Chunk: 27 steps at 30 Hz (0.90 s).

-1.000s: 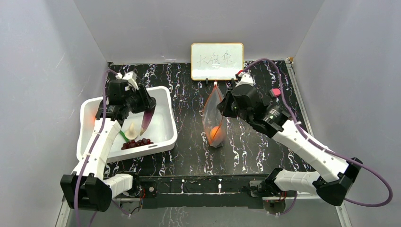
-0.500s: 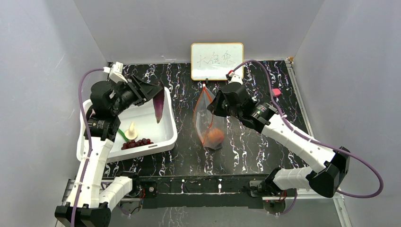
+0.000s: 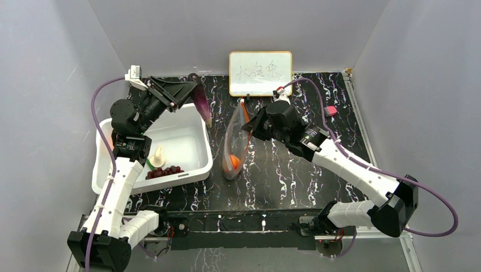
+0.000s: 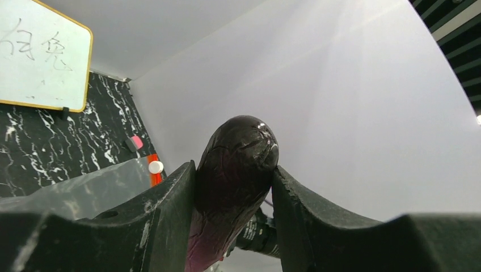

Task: Place the food in the zip-top bag and seal the zipper
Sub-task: Place the fake vegetable in the zipper food storage bag.

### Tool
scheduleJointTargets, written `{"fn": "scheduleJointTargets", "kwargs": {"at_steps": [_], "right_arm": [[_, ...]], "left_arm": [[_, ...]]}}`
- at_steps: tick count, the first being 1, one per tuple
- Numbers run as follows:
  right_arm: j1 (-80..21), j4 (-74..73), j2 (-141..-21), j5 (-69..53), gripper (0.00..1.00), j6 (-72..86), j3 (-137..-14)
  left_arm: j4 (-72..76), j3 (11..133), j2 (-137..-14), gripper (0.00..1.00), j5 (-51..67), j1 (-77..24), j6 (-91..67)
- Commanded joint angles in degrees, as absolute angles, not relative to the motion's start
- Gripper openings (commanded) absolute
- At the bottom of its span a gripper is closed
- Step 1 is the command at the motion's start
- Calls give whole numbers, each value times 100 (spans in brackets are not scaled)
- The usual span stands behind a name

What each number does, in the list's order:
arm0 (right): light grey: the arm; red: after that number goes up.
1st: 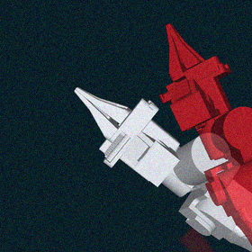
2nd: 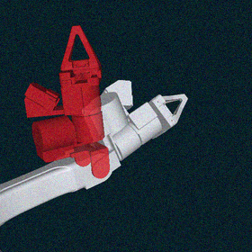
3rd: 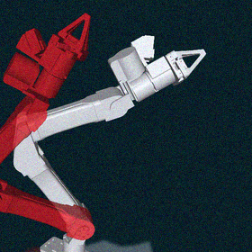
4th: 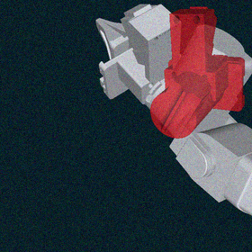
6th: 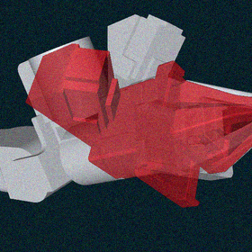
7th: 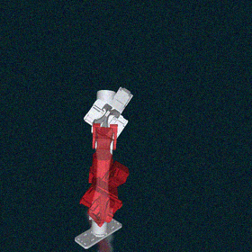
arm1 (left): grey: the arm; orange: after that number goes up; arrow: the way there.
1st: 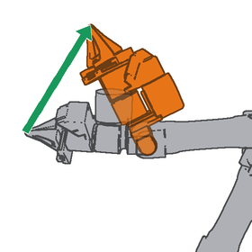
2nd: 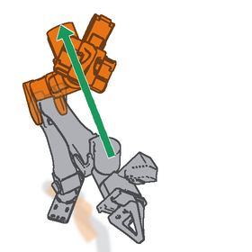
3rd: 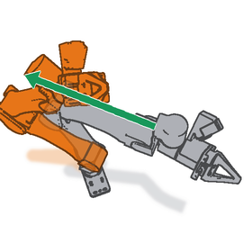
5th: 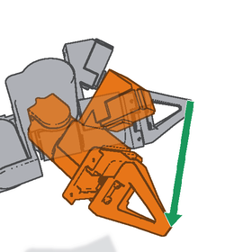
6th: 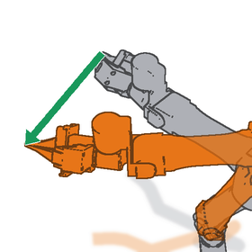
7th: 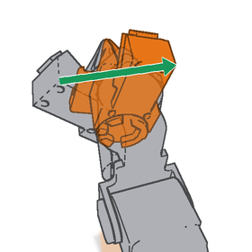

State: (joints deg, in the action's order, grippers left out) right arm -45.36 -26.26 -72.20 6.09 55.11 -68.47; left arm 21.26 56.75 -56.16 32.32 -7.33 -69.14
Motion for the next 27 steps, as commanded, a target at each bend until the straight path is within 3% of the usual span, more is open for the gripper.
{"fn": "scheduleJointTargets", "kwargs": {"at_steps": [1, 13, 27], "right_arm": [[-4570, -1894, -6951, 797, 0, 6072, -6648], [-4570, -1742, -6880, 866, 0, 6490, -6581], [-4570, -1672, -6724, 727, 0, 6362, -6635]], "left_arm": [[3023, 5430, -5529, 30, 2699, -1039, -7452], [3634, 5426, -6214, 30, 2199, -2591, -6662], [4115, 4283, -5923, 34, 2423, -2665, -5741]]}}
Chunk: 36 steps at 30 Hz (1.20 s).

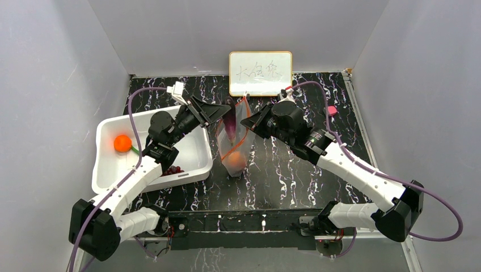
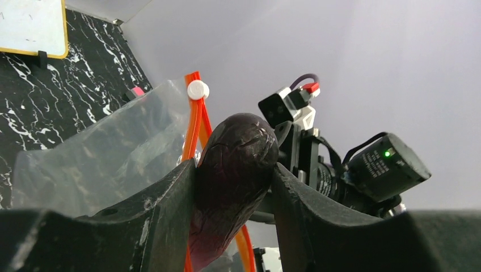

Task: Place the food in the zip-top bag and seal the zipper
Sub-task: Place the fake vegetable in the zipper food storage bag.

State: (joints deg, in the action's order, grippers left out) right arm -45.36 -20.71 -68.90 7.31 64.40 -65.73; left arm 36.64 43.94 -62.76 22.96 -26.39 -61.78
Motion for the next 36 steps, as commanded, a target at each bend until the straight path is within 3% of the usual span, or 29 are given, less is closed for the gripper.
{"fn": "scheduleJointTargets", "kwargs": {"at_steps": [1, 12, 21, 36], "right_arm": [[-4570, -1670, -6724, 714, 0, 6363, -6628], [-4570, -1686, -6797, 722, 0, 6250, -6719], [-4569, -1860, -6892, 620, 0, 6102, -6765], [-4565, -3729, -6776, 1464, 0, 4685, -7678]], "left_arm": [[4113, 4251, -5890, 34, 2464, -2671, -5685], [3418, 4353, -5954, 46, 3195, -2680, -5185], [2370, 4663, -5845, 72, 3231, -2681, -4707], [-477, 5711, -5254, 88, 2511, -2681, -3916]]}}
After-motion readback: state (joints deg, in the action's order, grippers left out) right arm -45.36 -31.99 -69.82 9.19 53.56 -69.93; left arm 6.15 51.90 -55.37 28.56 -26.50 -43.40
